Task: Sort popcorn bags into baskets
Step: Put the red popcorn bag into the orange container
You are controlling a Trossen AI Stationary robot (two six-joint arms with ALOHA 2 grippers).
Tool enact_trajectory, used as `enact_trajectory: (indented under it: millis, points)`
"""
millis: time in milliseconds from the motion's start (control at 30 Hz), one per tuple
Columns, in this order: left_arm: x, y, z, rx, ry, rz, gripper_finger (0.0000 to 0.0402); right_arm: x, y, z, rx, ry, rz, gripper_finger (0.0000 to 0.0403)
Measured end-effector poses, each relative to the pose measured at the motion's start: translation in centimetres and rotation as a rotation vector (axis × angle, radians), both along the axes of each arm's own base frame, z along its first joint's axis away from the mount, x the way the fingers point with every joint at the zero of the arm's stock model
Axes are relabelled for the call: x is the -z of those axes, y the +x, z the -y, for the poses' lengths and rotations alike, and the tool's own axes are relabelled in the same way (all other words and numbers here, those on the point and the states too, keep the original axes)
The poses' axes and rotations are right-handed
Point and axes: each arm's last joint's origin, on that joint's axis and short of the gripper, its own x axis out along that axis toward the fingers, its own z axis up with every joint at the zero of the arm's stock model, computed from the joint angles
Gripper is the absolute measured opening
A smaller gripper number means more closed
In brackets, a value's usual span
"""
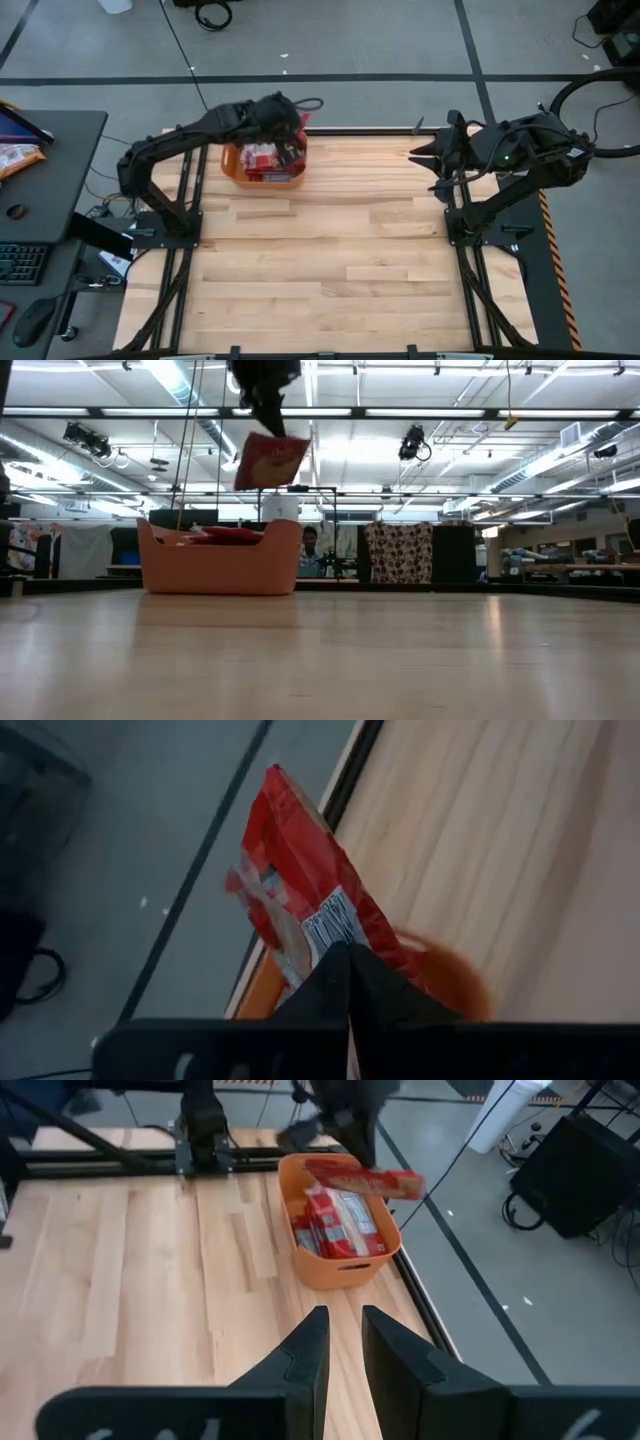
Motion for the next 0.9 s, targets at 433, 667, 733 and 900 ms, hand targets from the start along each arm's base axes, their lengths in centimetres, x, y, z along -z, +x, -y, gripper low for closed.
enact_trajectory:
  millis: [433,667,733,900]
  points:
    - [9.2,-2.9,-4.6,0.356,-0.035,-0.416,0.0000,0.2,1.1,-0.1,0.108,0.029,0.035,0.0068]
    - [12.3,-3.3,-4.3,0.388,-0.049,-0.460,0.0026,0.6,2.3,-0.3,0.169,-0.002,0.025,0.0067]
    - [12.7,-3.4,-4.3,0.365,-0.054,-0.466,0.0042,0.7,2.7,-0.3,0.183,-0.015,0.021,0.0067]
    - [12.5,-3.6,-4.4,0.239,-0.053,-0.456,0.0076,1.2,3.6,-0.3,0.195,-0.021,-0.007,0.0066]
